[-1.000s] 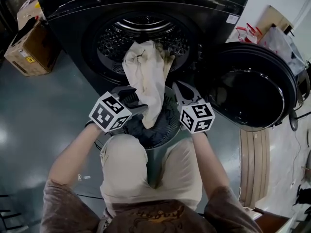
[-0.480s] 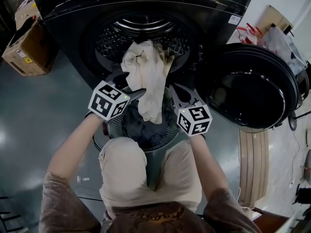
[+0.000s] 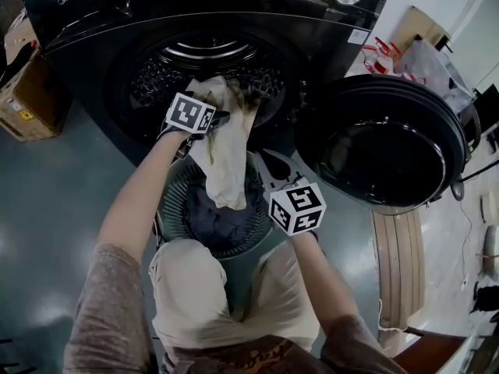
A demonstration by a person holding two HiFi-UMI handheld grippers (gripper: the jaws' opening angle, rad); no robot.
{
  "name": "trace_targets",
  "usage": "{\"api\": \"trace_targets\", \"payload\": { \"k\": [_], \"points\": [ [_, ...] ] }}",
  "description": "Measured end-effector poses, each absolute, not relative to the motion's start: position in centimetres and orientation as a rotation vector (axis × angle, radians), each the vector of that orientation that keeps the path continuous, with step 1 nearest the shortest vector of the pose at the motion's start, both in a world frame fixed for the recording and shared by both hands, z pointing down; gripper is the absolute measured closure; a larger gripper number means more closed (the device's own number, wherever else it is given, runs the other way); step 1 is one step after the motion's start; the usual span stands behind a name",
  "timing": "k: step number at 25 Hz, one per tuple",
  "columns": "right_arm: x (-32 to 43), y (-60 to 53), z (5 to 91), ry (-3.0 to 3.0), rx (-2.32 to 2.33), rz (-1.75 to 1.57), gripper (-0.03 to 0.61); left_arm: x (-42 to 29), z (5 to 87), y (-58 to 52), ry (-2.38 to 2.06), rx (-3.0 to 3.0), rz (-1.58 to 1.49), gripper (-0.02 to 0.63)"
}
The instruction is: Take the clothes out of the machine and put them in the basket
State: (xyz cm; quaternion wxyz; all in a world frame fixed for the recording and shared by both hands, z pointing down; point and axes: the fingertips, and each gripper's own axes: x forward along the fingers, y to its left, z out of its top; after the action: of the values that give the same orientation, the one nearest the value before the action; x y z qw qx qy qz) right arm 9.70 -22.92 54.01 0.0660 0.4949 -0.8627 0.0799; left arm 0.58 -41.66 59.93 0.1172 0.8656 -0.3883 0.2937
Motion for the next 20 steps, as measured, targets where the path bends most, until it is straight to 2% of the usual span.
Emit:
{"api": "trace_targets", "payload": {
  "k": [8,10,13,17,19,20],
  "points": [
    [10.5,-22.9,55.1,-2.563,1.512,0.259,0.581,1.8,62.4,-42.6,-0.967,2.438,0.934,0.101],
    [10.6,-22.9,55.3,-2.558,1.512,0.26,0.581,2.1,62.5,-42.2,-0.922,2.428,0.946,0.119],
    [10.8,-22.8,55.1,-2.559,1.52,0.261,0.581,3.0,62.6,-40.9,-0.839,2.431,0.93,0.283],
    [11.1,-22.4,55.0,-2.559,1.528,0.264,0.581,3.5,62.2,-40.0,-0.867,2.475,0.931,0.415],
    [11.1,-22.2,55.0,-2.558,1.525,0.265,0.581,3.4,61.7,-39.6,-0.904,2.501,0.949,0.501],
    [11.2,-22.2,55.0,-2.56,1.524,0.264,0.581,3.4,61.5,-39.3,-0.916,2.511,0.961,0.517]
  ]
}}
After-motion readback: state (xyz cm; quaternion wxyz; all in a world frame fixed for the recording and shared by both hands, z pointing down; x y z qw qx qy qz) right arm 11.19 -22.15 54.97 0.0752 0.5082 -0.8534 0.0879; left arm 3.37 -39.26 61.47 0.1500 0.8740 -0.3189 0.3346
